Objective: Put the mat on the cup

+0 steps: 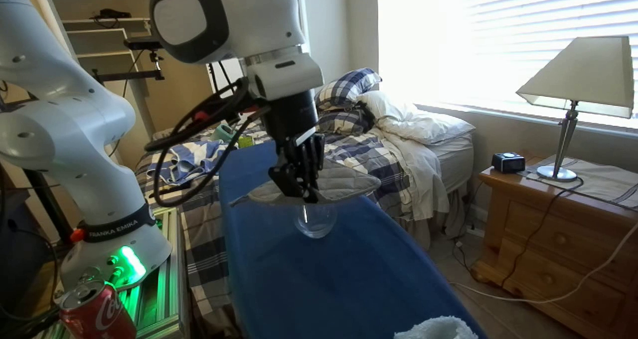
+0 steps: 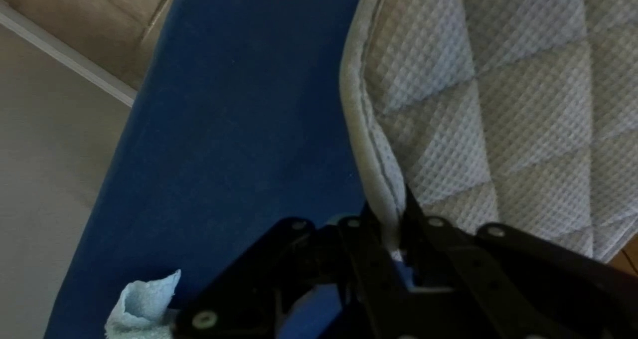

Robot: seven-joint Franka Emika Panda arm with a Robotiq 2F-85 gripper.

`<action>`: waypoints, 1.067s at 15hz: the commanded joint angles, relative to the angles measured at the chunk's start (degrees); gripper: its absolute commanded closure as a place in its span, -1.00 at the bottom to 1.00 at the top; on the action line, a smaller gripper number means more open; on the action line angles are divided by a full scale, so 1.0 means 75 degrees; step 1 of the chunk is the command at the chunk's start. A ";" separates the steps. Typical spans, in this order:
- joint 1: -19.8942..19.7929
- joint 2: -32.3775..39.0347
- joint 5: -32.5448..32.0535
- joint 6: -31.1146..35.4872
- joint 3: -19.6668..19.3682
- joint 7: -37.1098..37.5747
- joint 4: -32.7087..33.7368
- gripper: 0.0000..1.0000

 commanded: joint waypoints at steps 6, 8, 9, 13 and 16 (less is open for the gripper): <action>0.0114 0.0199 0.0274 -0.0142 -0.0023 -0.0265 0.0157 0.30; 0.0112 0.0202 0.0276 -0.0174 -0.0033 -0.0298 0.0166 0.06; 0.0098 0.0211 0.0251 -0.0167 -0.0031 -0.0281 0.0169 -0.11; 0.0078 0.0203 0.0220 -0.0202 -0.0040 -0.0285 0.0175 -0.64; 0.0050 0.0229 0.0182 -0.0240 -0.0047 -0.0255 0.0190 -0.99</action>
